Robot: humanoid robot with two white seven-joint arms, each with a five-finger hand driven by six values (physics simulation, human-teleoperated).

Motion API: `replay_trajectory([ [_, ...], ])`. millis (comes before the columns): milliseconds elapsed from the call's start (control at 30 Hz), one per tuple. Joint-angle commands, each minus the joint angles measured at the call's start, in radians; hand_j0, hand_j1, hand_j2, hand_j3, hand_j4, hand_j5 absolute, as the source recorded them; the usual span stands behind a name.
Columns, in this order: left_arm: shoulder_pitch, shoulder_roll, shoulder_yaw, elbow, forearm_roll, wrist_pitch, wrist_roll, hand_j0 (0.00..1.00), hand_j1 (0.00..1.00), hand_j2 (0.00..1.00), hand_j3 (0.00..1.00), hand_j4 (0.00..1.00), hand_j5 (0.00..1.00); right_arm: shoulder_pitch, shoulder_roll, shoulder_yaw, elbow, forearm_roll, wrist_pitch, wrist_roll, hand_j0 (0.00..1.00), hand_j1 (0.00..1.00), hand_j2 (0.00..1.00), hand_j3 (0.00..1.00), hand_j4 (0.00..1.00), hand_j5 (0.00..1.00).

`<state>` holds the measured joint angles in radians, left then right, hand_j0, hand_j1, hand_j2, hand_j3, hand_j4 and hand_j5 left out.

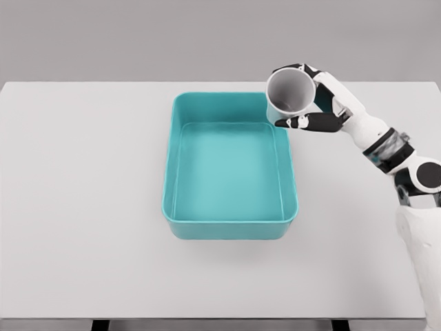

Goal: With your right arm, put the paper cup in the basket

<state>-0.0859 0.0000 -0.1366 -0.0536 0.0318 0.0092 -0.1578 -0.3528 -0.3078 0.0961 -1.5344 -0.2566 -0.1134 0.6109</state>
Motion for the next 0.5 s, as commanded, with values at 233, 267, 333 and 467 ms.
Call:
replay_trajectory([
  [233, 0.0, 0.0, 0.0, 0.0, 0.0, 0.0, 0.0, 1.0, 1.0, 1.0, 1.0, 1.0, 1.0, -0.043, 0.003, 0.099, -0.041, 0.145, 0.006, 0.0, 0.64, 0.64, 0.64, 0.64, 0.64, 0.64],
  [267, 0.0, 0.0, 0.0, 0.0, 0.0, 0.0, 0.0, 1.0, 1.0, 1.0, 1.0, 1.0, 1.0, -0.045, 0.003, 0.102, -0.041, 0.152, 0.004, 0.0, 0.64, 0.64, 0.64, 0.64, 0.64, 0.64],
  [333, 0.0, 0.0, 0.0, 0.0, 0.0, 0.0, 0.0, 1.0, 1.0, 1.0, 1.0, 1.0, 1.0, -0.06, 0.001, 0.123, -0.043, 0.198, 0.0, 0.0, 0.64, 0.64, 0.64, 0.64, 0.64, 0.64],
  [467, 0.0, 0.0, 0.0, 0.0, 0.0, 0.0, 0.0, 1.0, 1.0, 1.0, 1.0, 1.0, 1.0, -0.098, -0.002, 0.183, -0.041, 0.257, 0.0, 0.0, 0.64, 0.64, 0.64, 0.64, 0.64, 0.64],
])
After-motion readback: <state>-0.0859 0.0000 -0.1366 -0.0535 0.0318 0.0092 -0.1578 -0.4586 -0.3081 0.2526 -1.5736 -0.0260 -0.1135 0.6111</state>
